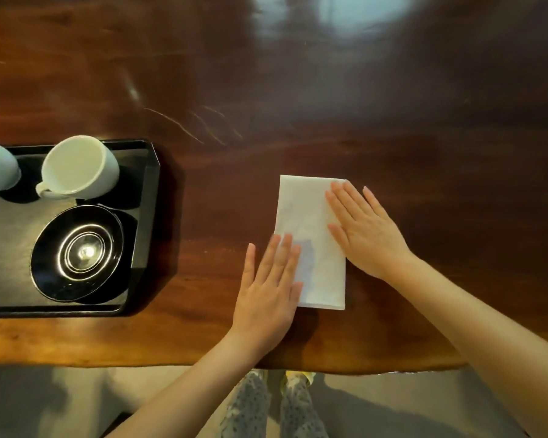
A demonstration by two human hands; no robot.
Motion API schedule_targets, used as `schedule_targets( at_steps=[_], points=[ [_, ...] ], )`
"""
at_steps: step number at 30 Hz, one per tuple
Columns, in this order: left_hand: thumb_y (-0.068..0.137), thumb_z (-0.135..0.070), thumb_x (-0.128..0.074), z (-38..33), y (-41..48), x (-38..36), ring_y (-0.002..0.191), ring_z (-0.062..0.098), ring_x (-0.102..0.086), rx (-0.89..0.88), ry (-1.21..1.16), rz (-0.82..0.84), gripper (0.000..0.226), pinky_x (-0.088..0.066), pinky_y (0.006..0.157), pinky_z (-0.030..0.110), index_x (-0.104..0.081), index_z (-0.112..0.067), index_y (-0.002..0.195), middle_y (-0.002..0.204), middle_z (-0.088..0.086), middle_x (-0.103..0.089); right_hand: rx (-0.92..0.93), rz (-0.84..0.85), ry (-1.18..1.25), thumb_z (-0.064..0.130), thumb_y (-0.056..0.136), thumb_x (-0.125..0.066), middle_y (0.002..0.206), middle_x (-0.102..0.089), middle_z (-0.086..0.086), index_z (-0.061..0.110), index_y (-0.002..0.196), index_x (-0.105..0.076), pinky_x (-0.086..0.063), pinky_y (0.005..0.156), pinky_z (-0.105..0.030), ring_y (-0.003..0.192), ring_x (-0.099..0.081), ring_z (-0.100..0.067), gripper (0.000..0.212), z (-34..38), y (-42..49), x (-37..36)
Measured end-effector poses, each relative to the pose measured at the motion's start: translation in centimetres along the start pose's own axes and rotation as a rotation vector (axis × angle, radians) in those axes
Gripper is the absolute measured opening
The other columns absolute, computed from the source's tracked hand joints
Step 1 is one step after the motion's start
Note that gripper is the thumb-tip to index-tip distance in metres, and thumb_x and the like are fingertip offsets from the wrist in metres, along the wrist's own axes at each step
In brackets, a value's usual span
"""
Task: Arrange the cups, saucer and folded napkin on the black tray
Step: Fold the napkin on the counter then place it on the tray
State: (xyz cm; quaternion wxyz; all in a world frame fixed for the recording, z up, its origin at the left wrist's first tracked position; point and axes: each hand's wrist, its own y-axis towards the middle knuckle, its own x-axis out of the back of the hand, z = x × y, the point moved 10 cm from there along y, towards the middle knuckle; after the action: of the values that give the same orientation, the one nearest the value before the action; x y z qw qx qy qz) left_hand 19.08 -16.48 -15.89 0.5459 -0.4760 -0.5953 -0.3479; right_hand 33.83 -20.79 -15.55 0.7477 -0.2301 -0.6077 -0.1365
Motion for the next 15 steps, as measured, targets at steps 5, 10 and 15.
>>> schedule_targets(
  at_steps=[5, 10, 15],
  points=[
    [0.099, -0.046, -0.019, -1.7, -1.6, -1.6, 0.146, 0.014, -0.002, -0.11, -0.033, 0.066, 0.057, -0.006, 0.116, 0.036, -0.015, -0.02, 0.149, 0.157, -0.001, -0.015, 0.494, 0.089, -0.102, 0.041, 0.098, -0.009, 0.155, 0.01, 0.006, 0.024, 0.147, 0.005, 0.01, 0.116, -0.036, 0.143, 0.014, -0.014, 0.054, 7.9, 1.5, -1.4],
    [0.098, -0.046, -0.026, -1.5, -1.7, -1.7, 0.146, 0.015, -0.005, -0.113, -0.023, 0.081, 0.059, -0.008, 0.116, 0.035, -0.016, -0.019, 0.149, 0.157, -0.002, -0.016, 0.331, 0.077, -0.092, 0.041, 0.1, -0.013, 0.157, 0.007, 0.009, 0.026, 0.148, 0.004, 0.011, 0.117, -0.031, 0.144, 0.011, -0.009, 0.053, 2.5, 6.1, -0.1],
    [0.093, -0.05, -0.03, -1.9, -1.6, -0.1, 0.143, 0.02, -0.023, -0.162, 0.002, 0.057, 0.064, -0.019, 0.119, 0.039, -0.024, -0.016, 0.147, 0.154, 0.001, -0.026, 0.222, 0.107, -0.148, 0.047, 0.098, -0.012, 0.16, 0.005, 0.005, 0.023, 0.149, 0.005, 0.012, 0.116, -0.032, 0.146, 0.012, -0.012, 0.059, 1.5, 6.3, 0.8]
  ],
)
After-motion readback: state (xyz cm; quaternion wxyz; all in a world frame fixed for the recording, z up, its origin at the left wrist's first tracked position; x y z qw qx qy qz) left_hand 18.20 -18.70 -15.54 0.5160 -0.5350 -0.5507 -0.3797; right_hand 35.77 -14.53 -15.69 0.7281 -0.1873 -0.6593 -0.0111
